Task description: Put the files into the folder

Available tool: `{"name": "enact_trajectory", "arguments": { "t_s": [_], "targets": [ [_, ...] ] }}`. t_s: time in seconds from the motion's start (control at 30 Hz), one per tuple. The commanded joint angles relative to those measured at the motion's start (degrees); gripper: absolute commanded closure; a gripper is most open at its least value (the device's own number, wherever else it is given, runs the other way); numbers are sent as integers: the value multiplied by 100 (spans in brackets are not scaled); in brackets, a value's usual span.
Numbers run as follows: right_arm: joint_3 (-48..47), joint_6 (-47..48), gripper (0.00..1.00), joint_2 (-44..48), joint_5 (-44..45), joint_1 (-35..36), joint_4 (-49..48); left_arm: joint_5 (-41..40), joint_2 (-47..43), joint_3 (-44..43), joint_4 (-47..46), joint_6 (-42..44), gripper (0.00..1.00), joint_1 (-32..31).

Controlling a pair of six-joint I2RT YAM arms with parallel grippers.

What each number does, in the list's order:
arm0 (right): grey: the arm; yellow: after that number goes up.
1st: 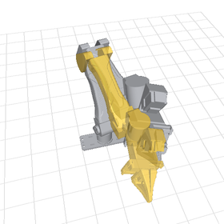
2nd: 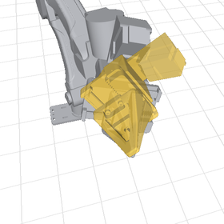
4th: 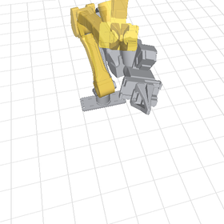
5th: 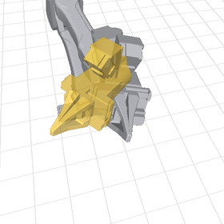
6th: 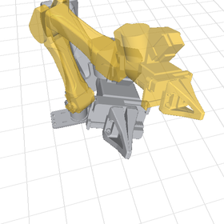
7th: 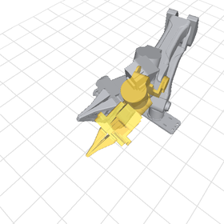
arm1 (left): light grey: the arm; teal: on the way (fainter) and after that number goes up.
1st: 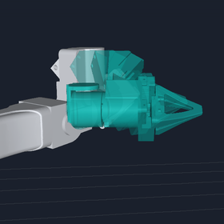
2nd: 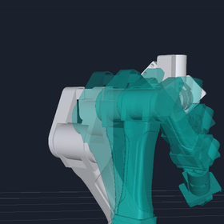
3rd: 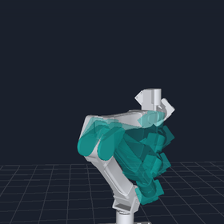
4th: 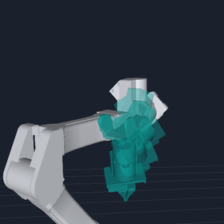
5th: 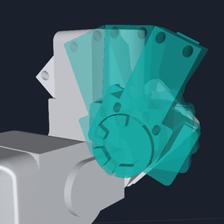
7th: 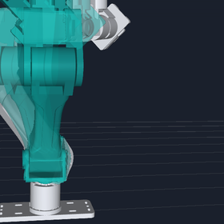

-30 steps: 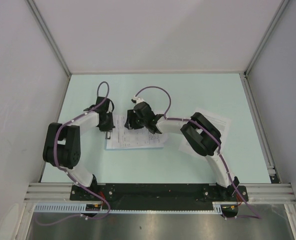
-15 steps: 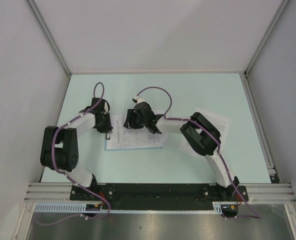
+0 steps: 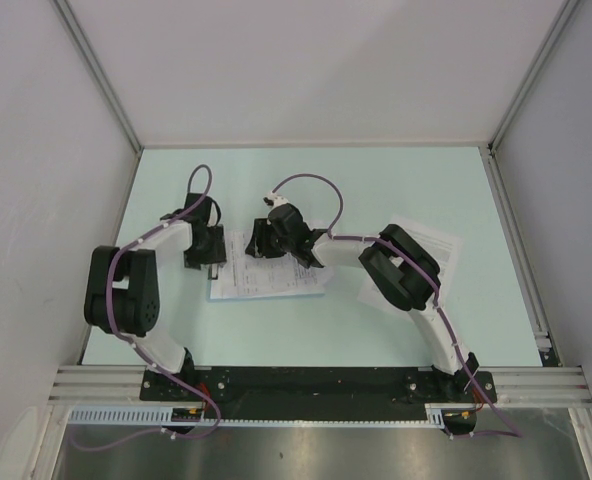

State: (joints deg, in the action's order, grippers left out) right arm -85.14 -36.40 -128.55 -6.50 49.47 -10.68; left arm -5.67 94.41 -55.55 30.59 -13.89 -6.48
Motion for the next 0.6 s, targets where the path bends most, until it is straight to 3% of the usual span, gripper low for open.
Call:
{"name": "enact_trajectory", "arguments": {
  "t_s": [0.0, 0.17, 0.37, 0.57],
  "targets": [
    [226, 98, 52, -425, -141, 71, 831, -224, -282, -27, -79, 80, 38, -37],
    [218, 98, 53, -443, -193, 80, 743, -558, -695, -17, -27, -61, 43, -169],
    [226, 125, 53, -425, -194, 80, 786, -408, -477, -210, 35, -35, 57, -196],
    [226, 142, 53, -416, -202, 89, 795, -391, -125, -351, 35, 9, 53, -213]
  ]
}}
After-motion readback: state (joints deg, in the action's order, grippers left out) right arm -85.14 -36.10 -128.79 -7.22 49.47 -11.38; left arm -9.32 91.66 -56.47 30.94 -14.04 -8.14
